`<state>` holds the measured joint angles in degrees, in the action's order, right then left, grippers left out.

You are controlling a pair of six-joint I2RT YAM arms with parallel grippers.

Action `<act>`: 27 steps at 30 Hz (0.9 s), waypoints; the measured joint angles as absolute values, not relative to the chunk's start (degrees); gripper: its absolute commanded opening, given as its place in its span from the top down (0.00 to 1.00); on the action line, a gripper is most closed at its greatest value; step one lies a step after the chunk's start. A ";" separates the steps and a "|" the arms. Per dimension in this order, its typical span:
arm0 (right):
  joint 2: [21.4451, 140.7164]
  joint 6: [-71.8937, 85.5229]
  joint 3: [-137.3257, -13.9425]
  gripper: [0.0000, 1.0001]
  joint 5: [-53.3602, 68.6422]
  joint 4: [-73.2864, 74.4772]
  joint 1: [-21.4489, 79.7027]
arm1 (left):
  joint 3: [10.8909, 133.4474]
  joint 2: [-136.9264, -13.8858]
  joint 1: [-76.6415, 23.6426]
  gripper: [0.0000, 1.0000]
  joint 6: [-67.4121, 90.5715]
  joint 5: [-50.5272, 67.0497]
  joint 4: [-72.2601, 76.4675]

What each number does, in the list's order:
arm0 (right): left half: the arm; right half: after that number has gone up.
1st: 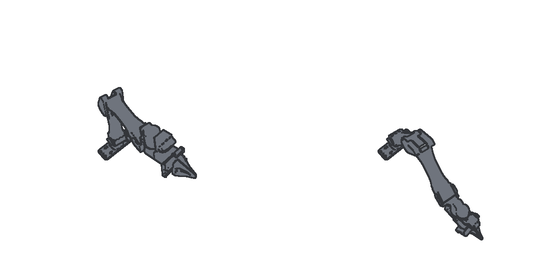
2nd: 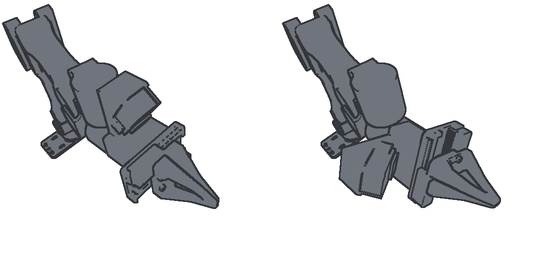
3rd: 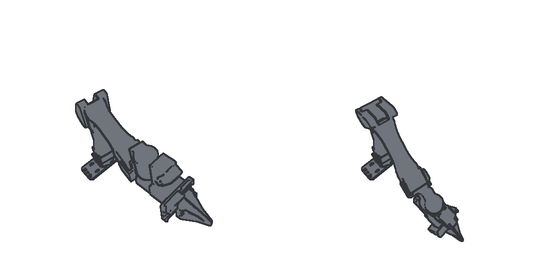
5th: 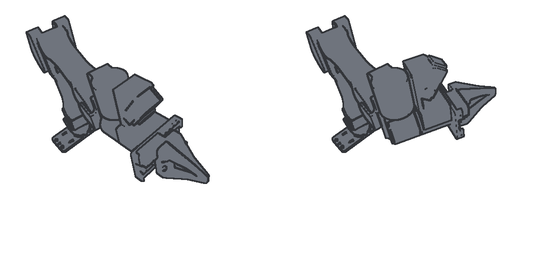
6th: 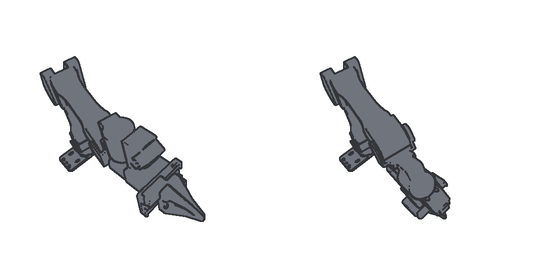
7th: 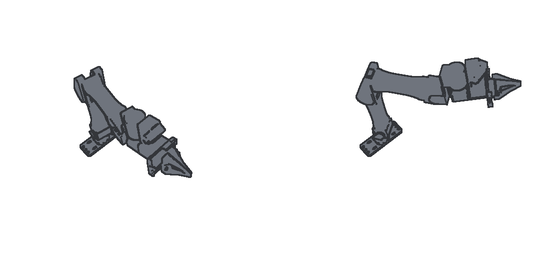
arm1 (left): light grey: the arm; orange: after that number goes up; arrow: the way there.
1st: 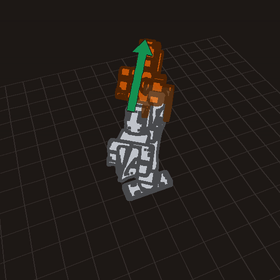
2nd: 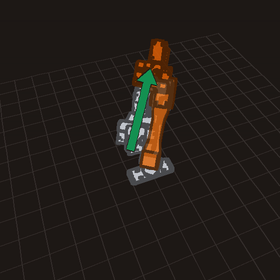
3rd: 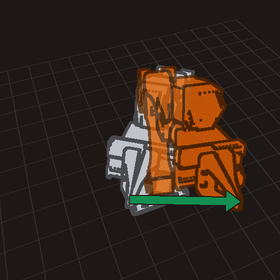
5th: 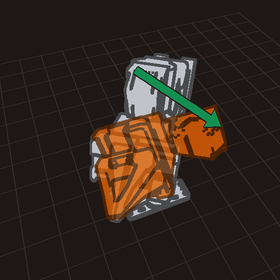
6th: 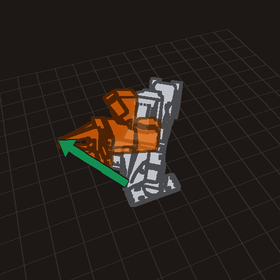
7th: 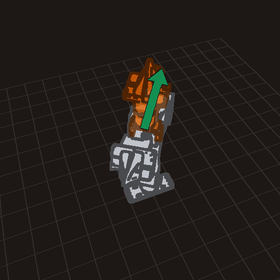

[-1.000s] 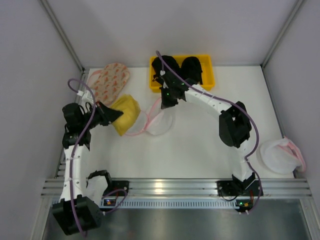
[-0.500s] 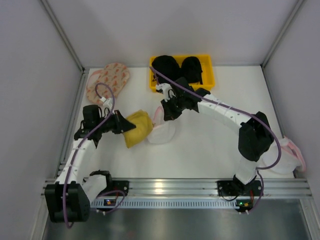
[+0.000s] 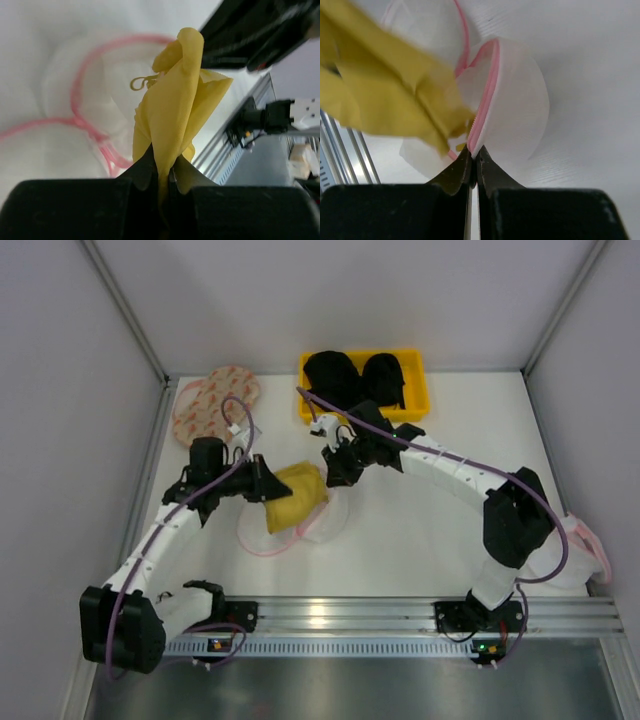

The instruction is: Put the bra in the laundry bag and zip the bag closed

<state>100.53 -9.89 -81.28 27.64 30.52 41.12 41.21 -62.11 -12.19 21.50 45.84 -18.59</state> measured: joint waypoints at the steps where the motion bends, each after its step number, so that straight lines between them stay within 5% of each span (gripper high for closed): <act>1: 99.72 -9.98 -80.09 1.00 27.90 29.85 41.08 | 42.41 -61.65 -11.00 1.00 21.78 45.19 -18.41; 7: 95.74 -9.93 -75.13 1.00 29.50 28.53 40.93 | 47.33 -62.33 -7.46 1.00 22.57 42.09 -13.65; 17: 97.58 -3.05 -77.91 1.00 30.33 26.11 39.00 | 37.17 -63.77 -21.15 1.00 24.27 40.42 -10.87; 27: 97.69 3.86 -78.06 1.00 34.22 23.49 38.54 | 38.30 -70.24 -24.01 1.00 34.28 35.31 -8.08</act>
<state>97.69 3.86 -78.06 34.22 23.49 38.54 38.30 -70.24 -24.01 34.28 35.31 -8.08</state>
